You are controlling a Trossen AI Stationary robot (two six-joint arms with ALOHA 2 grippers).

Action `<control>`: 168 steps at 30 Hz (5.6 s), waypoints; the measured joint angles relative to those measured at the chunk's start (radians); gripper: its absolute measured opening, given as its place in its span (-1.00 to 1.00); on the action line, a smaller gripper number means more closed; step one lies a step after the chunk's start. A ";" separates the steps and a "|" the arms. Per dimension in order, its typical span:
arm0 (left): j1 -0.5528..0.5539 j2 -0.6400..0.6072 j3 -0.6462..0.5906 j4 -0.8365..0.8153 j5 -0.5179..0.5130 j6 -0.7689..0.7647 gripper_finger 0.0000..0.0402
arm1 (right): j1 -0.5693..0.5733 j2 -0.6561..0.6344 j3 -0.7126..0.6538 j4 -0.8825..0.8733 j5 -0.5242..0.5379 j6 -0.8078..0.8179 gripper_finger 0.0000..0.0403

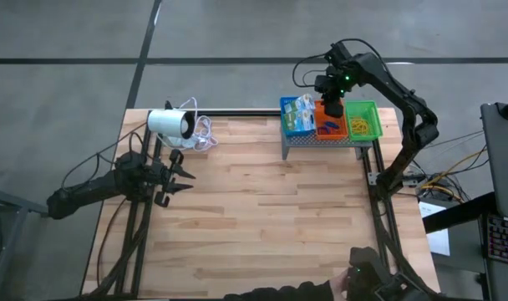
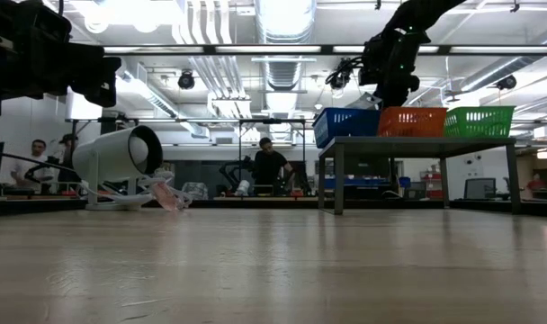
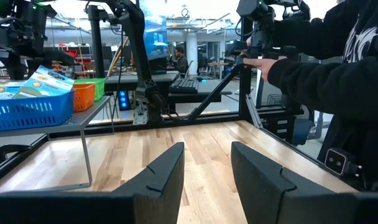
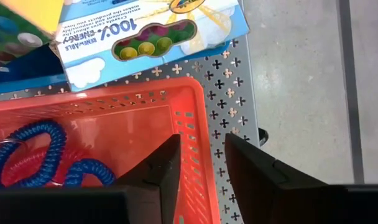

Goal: Pick & Place Office Desk Supplies
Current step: Return to Home Position

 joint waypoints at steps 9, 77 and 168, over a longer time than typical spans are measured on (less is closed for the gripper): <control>0.000 0.000 0.000 0.000 0.000 -0.002 -0.33 | 0.000 -0.004 0.000 0.035 0.008 0.047 -0.36; 0.000 0.000 0.000 0.000 0.000 0.000 -0.33 | 0.943 -0.814 -1.066 1.251 0.209 0.980 -0.68; 0.000 0.013 0.000 0.000 0.000 -0.002 -0.33 | 0.977 -1.682 -1.631 1.181 0.291 1.126 -0.74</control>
